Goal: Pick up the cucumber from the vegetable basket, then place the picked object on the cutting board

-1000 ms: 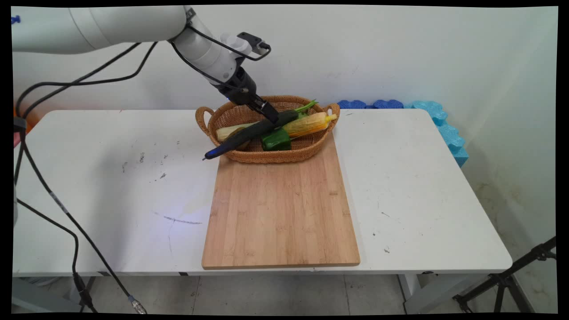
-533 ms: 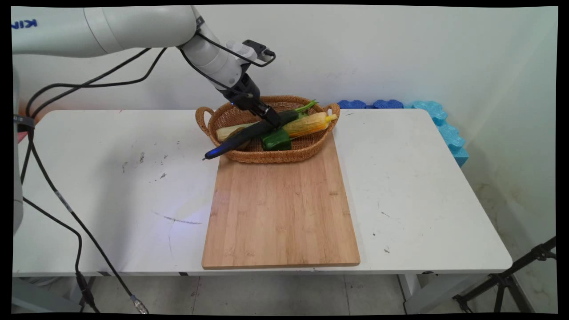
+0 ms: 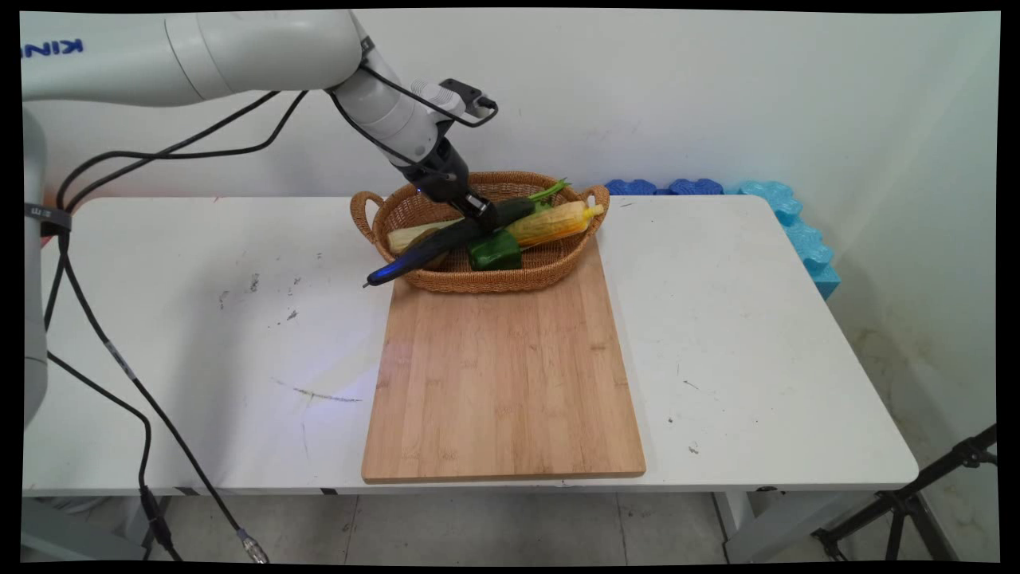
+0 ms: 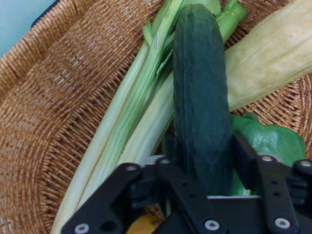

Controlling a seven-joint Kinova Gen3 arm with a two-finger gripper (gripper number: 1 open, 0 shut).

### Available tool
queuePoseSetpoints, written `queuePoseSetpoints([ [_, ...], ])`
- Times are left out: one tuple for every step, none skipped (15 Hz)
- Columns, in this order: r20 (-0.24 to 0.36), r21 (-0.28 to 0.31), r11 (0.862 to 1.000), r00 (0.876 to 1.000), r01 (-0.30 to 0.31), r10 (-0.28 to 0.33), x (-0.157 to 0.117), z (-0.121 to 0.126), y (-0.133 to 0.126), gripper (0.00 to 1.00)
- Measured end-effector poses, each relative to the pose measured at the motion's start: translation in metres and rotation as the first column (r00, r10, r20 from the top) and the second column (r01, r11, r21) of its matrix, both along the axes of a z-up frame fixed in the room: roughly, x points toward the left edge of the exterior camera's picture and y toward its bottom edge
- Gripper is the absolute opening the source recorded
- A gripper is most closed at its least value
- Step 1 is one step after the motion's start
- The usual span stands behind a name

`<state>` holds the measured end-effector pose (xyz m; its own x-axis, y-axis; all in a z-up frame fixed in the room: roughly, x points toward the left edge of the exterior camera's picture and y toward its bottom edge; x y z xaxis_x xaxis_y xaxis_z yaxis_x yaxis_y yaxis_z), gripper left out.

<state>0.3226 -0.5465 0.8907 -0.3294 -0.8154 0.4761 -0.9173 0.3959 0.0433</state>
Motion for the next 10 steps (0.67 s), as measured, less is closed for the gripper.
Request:
queuePoseSetpoints([
  [0.004, -0.002, 1.000, 1.000, 0.006, -0.006, 0.000, 0.000, 0.000, 0.00],
  [0.007, -0.004, 1.000, 1.000, 0.011, -0.011, 0.001, 0.000, -0.001, 0.00],
  [0.011, -0.006, 1.000, 1.000, 0.017, -0.017, 0.002, 0.001, -0.001, 0.00],
  [0.013, -0.009, 1.000, 1.000, 0.024, -0.024, 0.002, 0.002, 0.000, 0.00],
  [0.016, -0.013, 0.999, 0.999, 0.031, -0.031, 0.003, 0.004, 0.001, 0.00],
  [0.018, -0.019, 0.999, 0.999, 0.040, -0.039, 0.003, 0.007, 0.002, 0.00],
  [0.021, -0.027, 0.998, 0.999, 0.049, -0.048, 0.004, 0.012, 0.004, 0.00],
  [0.022, -0.036, 0.998, 0.998, 0.057, -0.056, 0.005, 0.017, 0.006, 0.00],
  [0.024, -0.043, 0.997, 0.998, 0.063, -0.062, 0.005, 0.021, 0.007, 0.00],
  [0.026, -0.055, 0.996, 0.997, 0.073, -0.071, 0.006, 0.029, 0.009, 0.00],
])
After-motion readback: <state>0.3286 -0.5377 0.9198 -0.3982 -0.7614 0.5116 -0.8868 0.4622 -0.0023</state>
